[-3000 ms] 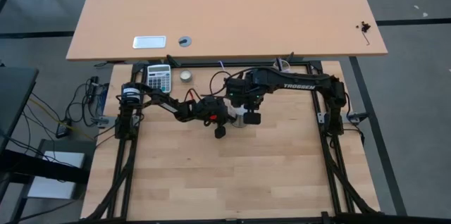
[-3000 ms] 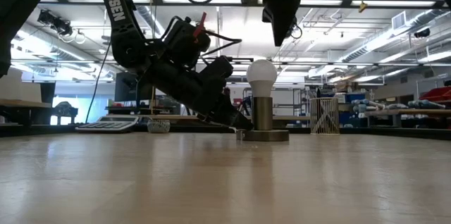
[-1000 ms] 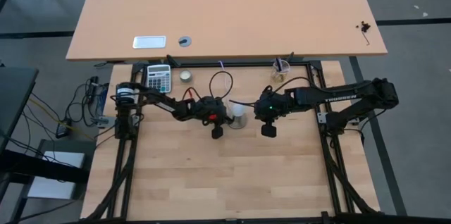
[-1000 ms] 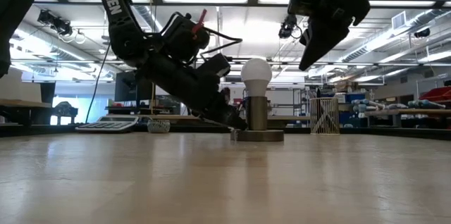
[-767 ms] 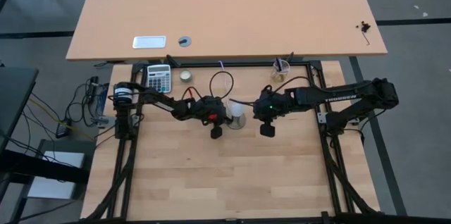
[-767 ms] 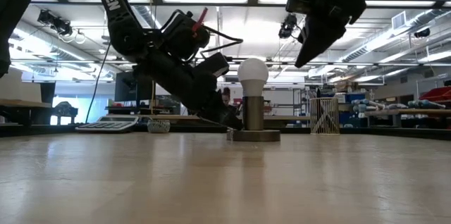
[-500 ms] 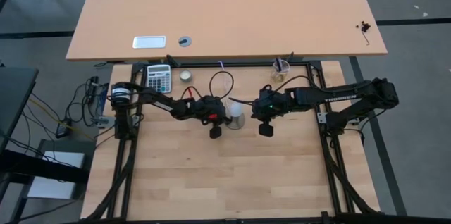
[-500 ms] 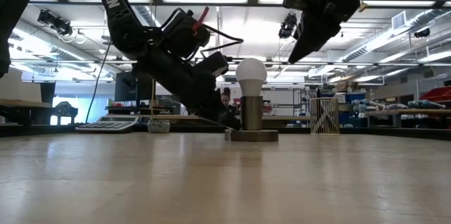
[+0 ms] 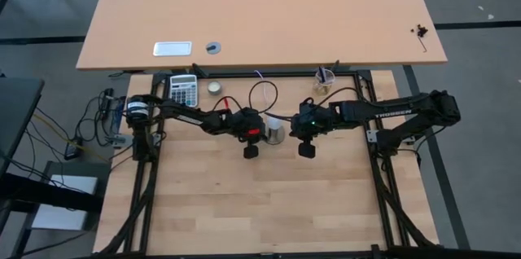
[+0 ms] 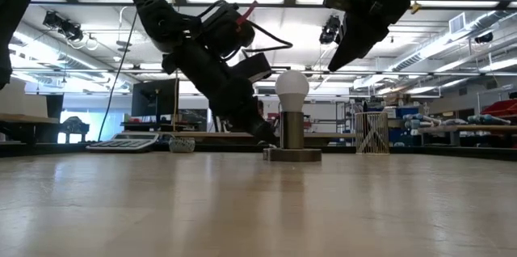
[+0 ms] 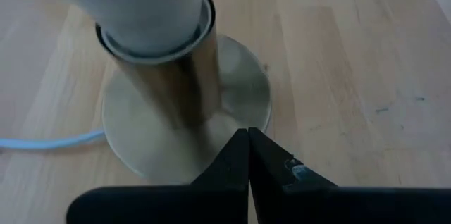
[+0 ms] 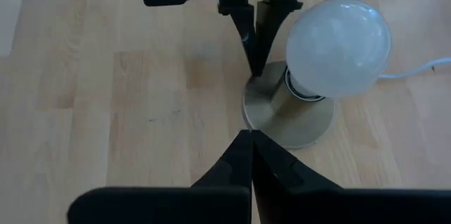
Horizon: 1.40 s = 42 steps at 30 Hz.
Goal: Screw lightbulb
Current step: Remove the lightbulb from the lamp
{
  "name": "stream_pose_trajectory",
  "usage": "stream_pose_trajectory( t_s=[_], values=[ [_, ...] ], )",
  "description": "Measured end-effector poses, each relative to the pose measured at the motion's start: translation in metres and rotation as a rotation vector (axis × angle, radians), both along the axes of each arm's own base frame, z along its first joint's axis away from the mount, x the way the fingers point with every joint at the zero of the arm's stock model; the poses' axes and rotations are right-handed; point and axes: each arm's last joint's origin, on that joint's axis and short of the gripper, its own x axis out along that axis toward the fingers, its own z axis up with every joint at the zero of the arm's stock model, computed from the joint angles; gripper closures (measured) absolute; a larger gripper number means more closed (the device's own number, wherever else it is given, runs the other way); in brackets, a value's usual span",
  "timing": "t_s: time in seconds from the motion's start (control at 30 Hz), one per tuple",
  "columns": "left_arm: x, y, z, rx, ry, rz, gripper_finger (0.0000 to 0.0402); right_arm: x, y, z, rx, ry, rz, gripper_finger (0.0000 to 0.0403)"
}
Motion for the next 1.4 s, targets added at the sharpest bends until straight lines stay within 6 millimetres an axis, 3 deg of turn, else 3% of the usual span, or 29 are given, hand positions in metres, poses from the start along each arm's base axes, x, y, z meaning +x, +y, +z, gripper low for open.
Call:
stream_pose_trajectory(
  t_s=[0.2,0.57,0.8,1.1,1.4],
  values=[
    [0.002,0.000,0.002,0.016,0.000,-0.014,0.0396,0.001,0.000,-0.002,-0.001,-0.014,0.000,0.0392],
    [-0.001,0.000,0.006,0.015,0.016,-0.013,0.0398,-0.004,0.000,-0.030,0.014,-0.038,-0.030,0.0396],
    [-0.004,-0.001,0.012,0.006,0.024,-0.005,0.0398,-0.003,0.000,-0.031,0.002,-0.074,-0.017,0.0398],
    [-0.020,-0.003,0.043,0.021,0.041,0.014,0.0399,-0.001,0.000,-0.030,-0.035,-0.095,0.012,0.0398],
    [-0.040,-0.006,0.074,0.032,0.050,0.034,0.0399,-0.011,0.000,-0.062,-0.022,-0.177,-0.007,0.0398]
  ],
)
